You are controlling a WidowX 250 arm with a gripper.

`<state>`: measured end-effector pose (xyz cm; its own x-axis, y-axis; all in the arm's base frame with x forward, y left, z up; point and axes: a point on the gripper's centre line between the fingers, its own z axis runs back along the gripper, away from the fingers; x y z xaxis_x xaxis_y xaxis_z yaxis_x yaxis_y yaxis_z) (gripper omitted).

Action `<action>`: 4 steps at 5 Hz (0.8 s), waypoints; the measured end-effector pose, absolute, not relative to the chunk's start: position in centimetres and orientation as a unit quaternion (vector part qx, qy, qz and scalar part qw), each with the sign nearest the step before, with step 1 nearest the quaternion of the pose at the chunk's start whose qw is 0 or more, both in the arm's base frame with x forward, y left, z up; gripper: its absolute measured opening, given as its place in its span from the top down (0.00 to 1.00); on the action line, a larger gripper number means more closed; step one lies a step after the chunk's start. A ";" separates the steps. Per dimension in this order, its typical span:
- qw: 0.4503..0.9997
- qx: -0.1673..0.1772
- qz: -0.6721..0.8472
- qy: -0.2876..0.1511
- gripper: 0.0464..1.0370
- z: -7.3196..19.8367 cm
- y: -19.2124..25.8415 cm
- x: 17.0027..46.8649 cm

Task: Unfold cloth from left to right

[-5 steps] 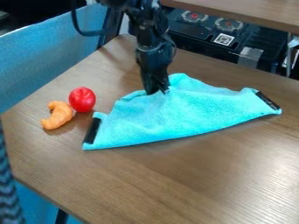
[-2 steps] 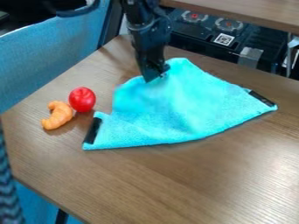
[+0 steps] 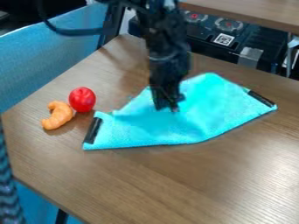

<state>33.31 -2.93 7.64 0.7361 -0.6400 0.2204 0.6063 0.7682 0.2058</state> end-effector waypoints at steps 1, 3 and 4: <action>0.919 0.071 -0.361 -0.140 0.99 7.7 -4.4 31.1; 0.909 0.055 -0.391 -0.134 0.99 7.7 -5.6 26.9; 0.907 0.048 -0.403 -0.114 0.99 6.8 -6.5 24.9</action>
<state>24.94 -6.45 6.84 0.6493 -0.7418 0.1676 0.7199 0.6706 0.1792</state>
